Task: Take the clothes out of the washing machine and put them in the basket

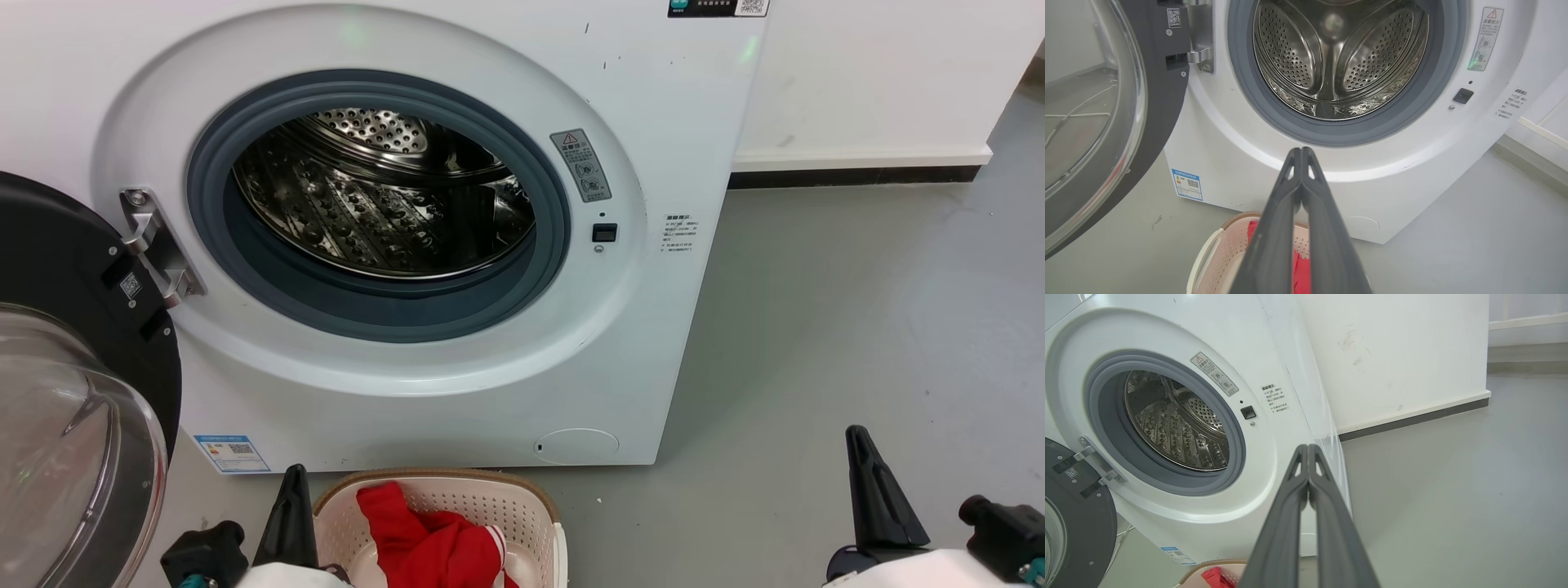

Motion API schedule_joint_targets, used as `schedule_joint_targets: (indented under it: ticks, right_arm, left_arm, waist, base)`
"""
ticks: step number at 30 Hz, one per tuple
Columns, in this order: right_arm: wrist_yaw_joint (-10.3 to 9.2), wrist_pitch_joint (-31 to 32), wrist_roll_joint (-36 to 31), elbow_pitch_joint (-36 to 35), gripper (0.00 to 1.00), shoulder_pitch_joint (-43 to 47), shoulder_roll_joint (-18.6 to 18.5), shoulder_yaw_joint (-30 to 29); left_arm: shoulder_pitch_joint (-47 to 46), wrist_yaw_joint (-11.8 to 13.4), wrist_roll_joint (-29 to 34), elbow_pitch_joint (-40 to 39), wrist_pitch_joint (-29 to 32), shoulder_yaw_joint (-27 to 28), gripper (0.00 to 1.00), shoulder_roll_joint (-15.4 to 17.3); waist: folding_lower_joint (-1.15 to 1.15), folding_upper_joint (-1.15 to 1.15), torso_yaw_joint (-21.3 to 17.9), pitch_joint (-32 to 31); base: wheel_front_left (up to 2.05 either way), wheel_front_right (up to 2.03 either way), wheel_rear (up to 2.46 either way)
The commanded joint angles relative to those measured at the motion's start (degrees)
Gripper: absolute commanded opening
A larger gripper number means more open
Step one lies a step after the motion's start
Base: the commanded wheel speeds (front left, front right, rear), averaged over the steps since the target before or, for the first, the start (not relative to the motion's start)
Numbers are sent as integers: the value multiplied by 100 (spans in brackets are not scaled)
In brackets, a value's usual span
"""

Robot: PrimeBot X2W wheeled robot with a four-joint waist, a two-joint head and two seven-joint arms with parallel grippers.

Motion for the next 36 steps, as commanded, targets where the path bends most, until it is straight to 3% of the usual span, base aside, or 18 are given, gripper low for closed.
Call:
schedule_joint_targets:
  ticks: [1, 36]
  right_arm:
    - [-1, 35, 306, -35, 0, -210, -52, -6]
    - [-2, 688, 3476, 441, 0, -693, -145, -112]
  left_arm:
    - [-192, -51, -278, -51, 47, 56, 0, 2]
    - [-666, -426, -3425, 237, 787, 365, 0, 1]
  waist:
    - [0, 0, 1, 2]
    - [0, 0, 13, 55]
  base:
    - [0, 0, 0]
    - [0, 0, 0]
